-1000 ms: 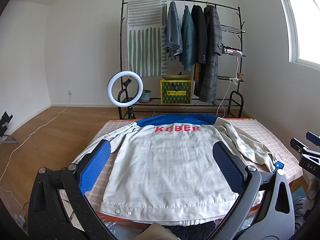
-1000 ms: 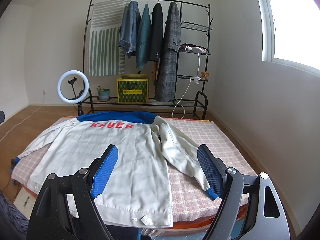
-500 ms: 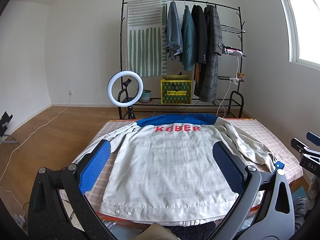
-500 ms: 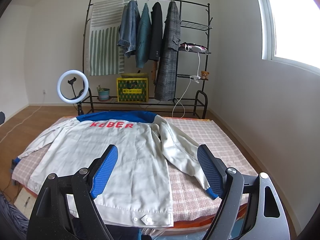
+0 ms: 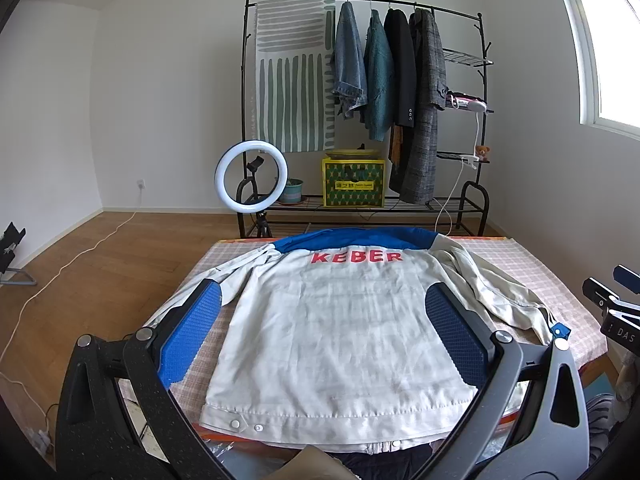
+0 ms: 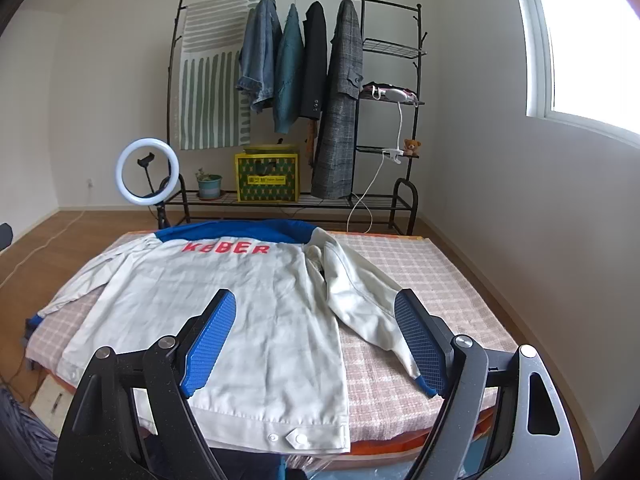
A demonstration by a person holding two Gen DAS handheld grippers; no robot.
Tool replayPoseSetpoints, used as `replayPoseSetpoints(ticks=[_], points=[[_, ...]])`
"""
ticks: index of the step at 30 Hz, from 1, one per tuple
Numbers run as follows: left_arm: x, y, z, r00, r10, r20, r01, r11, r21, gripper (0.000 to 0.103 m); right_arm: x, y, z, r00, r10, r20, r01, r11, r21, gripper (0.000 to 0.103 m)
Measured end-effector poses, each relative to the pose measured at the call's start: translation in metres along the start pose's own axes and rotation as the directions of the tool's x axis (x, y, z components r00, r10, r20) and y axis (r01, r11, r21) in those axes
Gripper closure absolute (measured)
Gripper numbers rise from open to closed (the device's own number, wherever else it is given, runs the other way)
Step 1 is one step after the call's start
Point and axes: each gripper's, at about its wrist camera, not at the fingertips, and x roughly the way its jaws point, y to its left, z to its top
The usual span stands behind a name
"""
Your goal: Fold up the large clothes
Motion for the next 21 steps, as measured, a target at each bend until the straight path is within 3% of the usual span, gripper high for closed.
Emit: replayPoseSetpoints(ticks=[14, 21], points=[[0.004, 0.007, 0.009, 1.000, 0.017, -0.004, -0.017, 1.000, -0.022, 0.000, 0.002, 0.007, 0.001, 1.000, 0.018, -0.002, -0.018, 0.999, -0.028, 0.021], [0.027, 0.024, -0.001, 0.992, 0.122, -0.041, -0.123, 0.992, -0.018, 0.000, 0.019, 0.025, 0.009, 0.995, 0.095, 0.008, -0.095, 0.994, -0.048, 0.021]])
